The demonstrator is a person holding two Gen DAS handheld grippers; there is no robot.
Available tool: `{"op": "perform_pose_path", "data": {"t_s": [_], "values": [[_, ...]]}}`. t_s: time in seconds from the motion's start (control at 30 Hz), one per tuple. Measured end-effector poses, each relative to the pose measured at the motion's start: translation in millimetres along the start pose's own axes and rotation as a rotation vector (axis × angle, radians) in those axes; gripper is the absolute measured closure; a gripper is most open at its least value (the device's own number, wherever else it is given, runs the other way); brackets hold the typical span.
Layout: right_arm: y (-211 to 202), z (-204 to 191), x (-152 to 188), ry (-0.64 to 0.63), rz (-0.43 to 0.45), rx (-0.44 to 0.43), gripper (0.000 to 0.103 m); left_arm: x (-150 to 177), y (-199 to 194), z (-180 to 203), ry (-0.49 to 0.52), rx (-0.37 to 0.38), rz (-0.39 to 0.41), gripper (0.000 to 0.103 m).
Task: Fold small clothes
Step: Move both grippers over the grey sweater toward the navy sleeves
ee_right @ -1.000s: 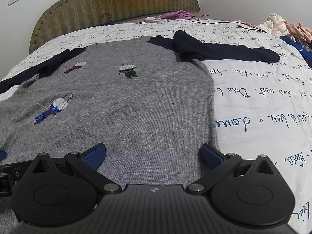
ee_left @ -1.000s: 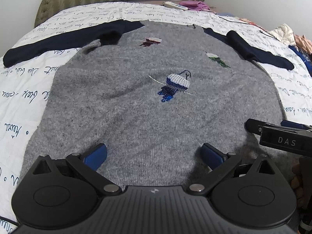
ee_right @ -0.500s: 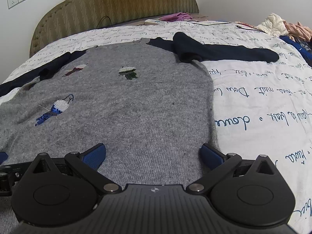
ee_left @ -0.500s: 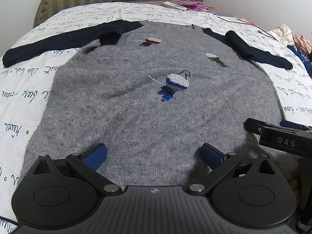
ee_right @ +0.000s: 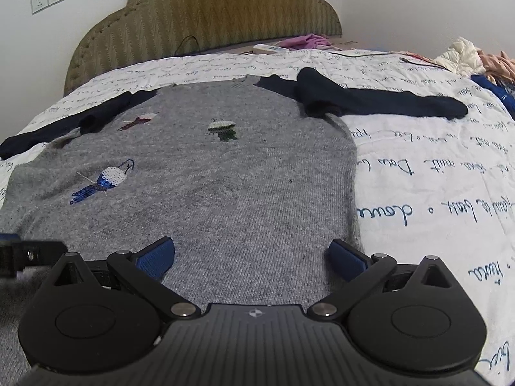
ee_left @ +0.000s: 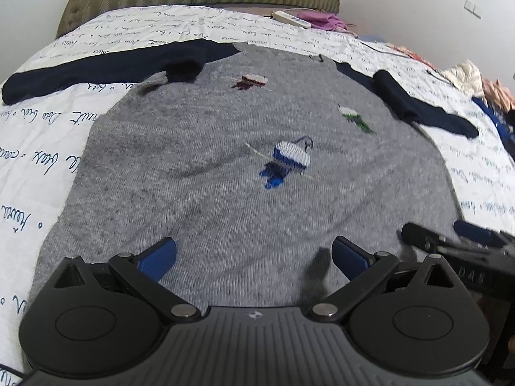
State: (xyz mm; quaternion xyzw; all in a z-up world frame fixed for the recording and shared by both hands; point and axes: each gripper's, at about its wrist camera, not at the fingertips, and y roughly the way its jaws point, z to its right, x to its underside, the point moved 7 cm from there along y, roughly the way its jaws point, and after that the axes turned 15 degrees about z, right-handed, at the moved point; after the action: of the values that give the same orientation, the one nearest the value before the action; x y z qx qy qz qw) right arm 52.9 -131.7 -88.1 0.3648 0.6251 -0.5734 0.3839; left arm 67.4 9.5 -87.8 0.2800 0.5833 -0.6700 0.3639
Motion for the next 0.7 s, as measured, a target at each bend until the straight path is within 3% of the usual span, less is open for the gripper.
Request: {"op": "perform_pose_path", "data": {"t_s": [0.33,0.53,0.7], "values": [[12,6,-13,0.0,-0.004,-0.009,0.0,-21,18,3,0.021,0.002,0.028,0.0],[25,11,-24,-0.029,-0.002,0.005,0.0,-49,18,15,0.011,0.063,0.095,0.0],[32,12,-19,-0.037,-0.04,0.004,0.0,-62,36,22,0.058,0.051,0.124,0.0]]}}
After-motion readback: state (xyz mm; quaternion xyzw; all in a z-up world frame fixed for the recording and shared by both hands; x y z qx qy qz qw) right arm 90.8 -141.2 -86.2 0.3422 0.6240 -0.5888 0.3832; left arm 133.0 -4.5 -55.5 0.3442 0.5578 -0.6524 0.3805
